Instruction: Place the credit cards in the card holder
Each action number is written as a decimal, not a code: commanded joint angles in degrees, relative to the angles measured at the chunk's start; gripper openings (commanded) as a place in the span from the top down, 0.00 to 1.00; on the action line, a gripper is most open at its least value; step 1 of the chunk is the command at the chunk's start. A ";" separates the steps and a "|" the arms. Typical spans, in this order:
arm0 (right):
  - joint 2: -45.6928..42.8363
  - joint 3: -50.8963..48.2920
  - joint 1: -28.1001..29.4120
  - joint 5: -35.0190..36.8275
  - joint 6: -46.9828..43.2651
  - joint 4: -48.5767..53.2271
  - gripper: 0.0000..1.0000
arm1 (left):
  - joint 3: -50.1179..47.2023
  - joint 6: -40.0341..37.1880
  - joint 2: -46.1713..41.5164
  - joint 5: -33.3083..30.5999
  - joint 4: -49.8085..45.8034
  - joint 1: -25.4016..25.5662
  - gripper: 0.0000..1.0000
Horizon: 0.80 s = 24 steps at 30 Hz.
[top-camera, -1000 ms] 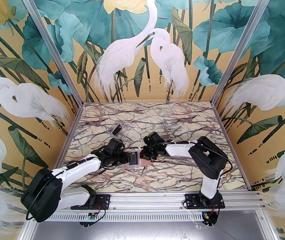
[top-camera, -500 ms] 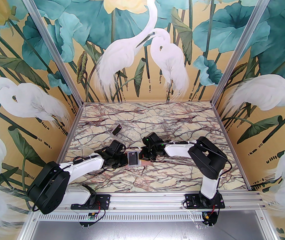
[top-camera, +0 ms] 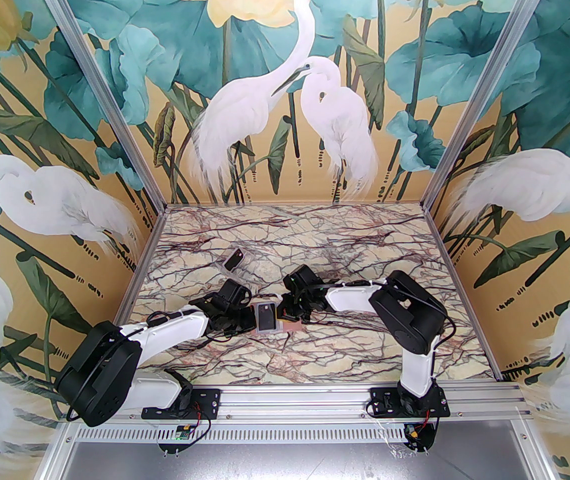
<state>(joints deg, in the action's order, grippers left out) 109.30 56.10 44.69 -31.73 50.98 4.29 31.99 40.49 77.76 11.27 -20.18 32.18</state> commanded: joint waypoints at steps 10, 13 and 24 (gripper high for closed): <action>-5.34 0.23 0.66 2.46 -1.55 3.65 1.00 | -2.07 0.26 3.26 -0.94 2.12 -0.35 1.00; -5.77 0.08 0.75 1.92 -0.81 2.46 1.00 | -2.16 0.40 3.05 -0.90 2.13 -0.27 1.00; -1.94 -0.53 1.02 -1.06 0.81 -1.48 1.00 | -2.36 0.38 3.08 -0.98 2.32 -0.29 1.00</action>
<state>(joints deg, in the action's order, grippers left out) 105.60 56.07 45.34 -31.59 51.07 4.67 31.97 40.51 77.97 11.51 -20.08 32.08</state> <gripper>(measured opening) 0.059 0.061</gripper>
